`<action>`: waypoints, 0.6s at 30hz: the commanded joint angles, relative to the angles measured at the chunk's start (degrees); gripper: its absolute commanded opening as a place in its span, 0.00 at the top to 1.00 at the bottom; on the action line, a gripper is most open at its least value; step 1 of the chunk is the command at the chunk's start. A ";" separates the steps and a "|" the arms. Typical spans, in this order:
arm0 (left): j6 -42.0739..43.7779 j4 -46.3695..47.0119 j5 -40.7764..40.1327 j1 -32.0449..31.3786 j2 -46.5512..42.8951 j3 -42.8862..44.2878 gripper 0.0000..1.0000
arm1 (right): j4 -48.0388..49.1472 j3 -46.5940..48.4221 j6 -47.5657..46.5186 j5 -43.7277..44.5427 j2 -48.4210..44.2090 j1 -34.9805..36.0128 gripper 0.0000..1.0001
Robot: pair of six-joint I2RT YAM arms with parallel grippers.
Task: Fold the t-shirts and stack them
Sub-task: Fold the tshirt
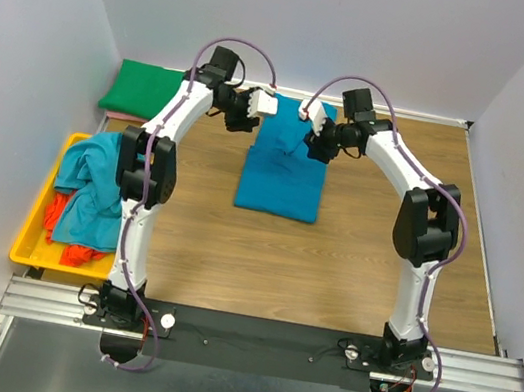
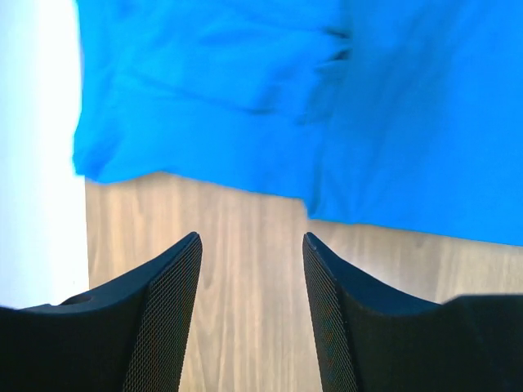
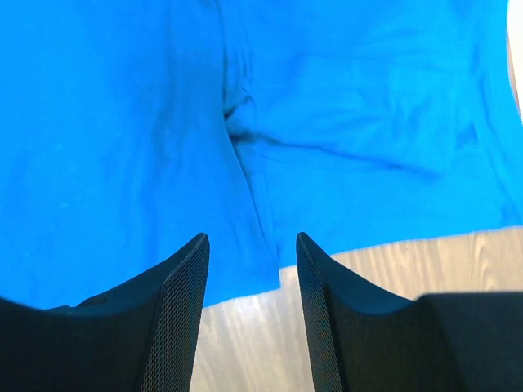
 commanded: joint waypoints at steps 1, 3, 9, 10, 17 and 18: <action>-8.08 2.21 3.42 1.02 -4.17 -2.86 0.40 | -0.63 0.63 9.59 -0.47 -2.79 -1.81 0.46; -12.03 3.00 5.35 0.93 -6.19 -5.95 0.41 | -0.72 -0.33 16.44 -2.39 -3.75 -2.25 0.48; -34.23 9.14 16.67 0.93 -7.26 -14.92 0.43 | -0.72 -3.06 34.55 -14.25 -1.92 -3.04 0.50; -37.76 12.90 18.43 0.93 -7.26 -17.28 0.43 | -0.72 -2.71 36.75 -16.36 -1.04 -3.30 0.50; -54.76 22.70 33.36 0.23 -9.71 -31.35 0.37 | 1.47 -9.62 52.46 -31.31 0.11 -2.87 0.33; -54.67 22.78 34.17 -0.21 -11.72 -33.37 0.36 | 2.78 -11.83 54.76 -33.41 -0.50 -2.87 0.31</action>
